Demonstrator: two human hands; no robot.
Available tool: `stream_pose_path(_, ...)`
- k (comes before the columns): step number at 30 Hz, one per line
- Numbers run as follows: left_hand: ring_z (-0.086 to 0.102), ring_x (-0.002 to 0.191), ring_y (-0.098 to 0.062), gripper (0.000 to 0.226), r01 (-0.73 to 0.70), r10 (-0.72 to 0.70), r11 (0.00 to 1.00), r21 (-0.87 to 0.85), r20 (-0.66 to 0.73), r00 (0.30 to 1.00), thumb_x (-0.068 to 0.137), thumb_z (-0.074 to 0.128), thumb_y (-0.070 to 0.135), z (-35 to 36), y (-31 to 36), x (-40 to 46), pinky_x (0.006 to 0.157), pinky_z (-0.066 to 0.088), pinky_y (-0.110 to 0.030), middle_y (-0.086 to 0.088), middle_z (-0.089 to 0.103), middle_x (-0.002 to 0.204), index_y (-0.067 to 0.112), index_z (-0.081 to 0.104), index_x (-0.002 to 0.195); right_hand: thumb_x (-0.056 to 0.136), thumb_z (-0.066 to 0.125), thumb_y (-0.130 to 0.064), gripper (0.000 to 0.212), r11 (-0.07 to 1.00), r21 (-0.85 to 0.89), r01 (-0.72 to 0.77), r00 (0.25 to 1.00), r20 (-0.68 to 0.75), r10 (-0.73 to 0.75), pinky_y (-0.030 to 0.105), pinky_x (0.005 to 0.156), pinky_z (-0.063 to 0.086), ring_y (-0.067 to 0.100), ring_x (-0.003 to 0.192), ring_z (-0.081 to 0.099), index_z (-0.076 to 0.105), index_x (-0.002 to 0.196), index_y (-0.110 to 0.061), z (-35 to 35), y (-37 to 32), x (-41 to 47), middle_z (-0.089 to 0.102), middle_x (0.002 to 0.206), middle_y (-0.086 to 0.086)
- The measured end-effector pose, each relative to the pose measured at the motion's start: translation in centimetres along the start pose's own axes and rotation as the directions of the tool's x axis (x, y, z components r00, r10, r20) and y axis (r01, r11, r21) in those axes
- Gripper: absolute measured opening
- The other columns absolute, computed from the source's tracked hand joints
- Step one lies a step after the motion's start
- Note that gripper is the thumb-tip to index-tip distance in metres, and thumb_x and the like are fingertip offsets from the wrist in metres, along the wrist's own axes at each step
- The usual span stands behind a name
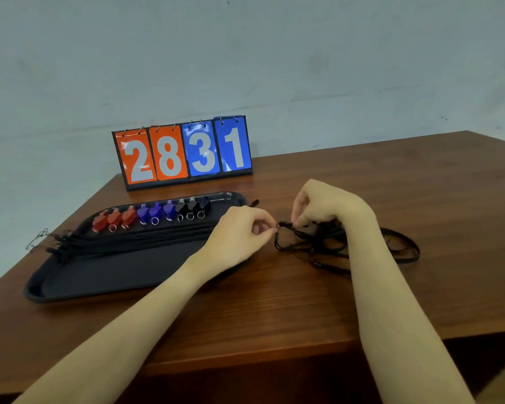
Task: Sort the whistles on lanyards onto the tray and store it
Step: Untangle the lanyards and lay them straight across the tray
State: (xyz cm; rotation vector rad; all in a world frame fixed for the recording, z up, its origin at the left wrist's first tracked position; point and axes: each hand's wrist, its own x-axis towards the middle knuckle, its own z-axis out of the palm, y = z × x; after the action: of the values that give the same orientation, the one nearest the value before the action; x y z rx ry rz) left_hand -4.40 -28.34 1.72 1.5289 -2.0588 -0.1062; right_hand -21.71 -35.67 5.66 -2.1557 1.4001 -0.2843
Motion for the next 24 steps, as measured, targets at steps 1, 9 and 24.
stream_pose_path(1, 0.058, 0.066, -0.008, 0.008, 0.011, -0.011, 0.999, -0.038, -0.004, 1.0, 0.086, 0.066, 0.022, 0.0, -0.1, 0.0, 0.066, 0.05, -0.02, 0.008, 0.067, 0.074, 0.02, 0.074, 0.089, 0.083, 0.069, -0.006, 0.01, 1.0, 0.004, -0.008, 1.0, -0.013, 0.008, 0.024, 0.063, 0.046, 0.013, 0.079, 0.061, 0.074, 0.08, -0.014, 0.0, 0.1, 0.0, 0.069, 0.087, 0.004)
stream_pose_path(9, 0.061, 0.074, -0.018, 0.006, 0.108, -0.119, 0.921, -0.374, -0.004, 0.993, 0.084, 0.065, 0.01, -0.6, 0.4, -0.1, 0.067, 0.049, -0.018, -0.001, 0.069, 0.085, 0.014, 0.07, 0.082, 0.084, 0.064, -0.001, 0.012, 0.991, -0.028, -0.134, 0.98, -0.151, 0.128, 0.039, 0.082, 0.055, 0.025, 0.088, 0.064, 0.072, 0.091, -0.005, -0.1, 0.9, 0.3, 0.069, 0.092, 0.01)
stream_pose_path(24, 0.072, 0.085, -0.025, 0.019, 0.243, -0.285, 0.303, -0.922, 0.155, 0.946, 0.091, 0.056, 0.002, -1.9, 0.8, -0.3, 0.075, 0.057, -0.026, -0.022, 0.071, 0.1, -0.012, 0.059, 0.105, 0.087, 0.045, 0.007, 0.035, 0.964, 0.235, 0.125, 0.99, -0.095, -0.105, 0.033, 0.098, 0.049, 0.011, 0.097, 0.066, 0.075, 0.091, -0.012, -1.0, -0.6, -1.3, 0.072, 0.101, 0.004)
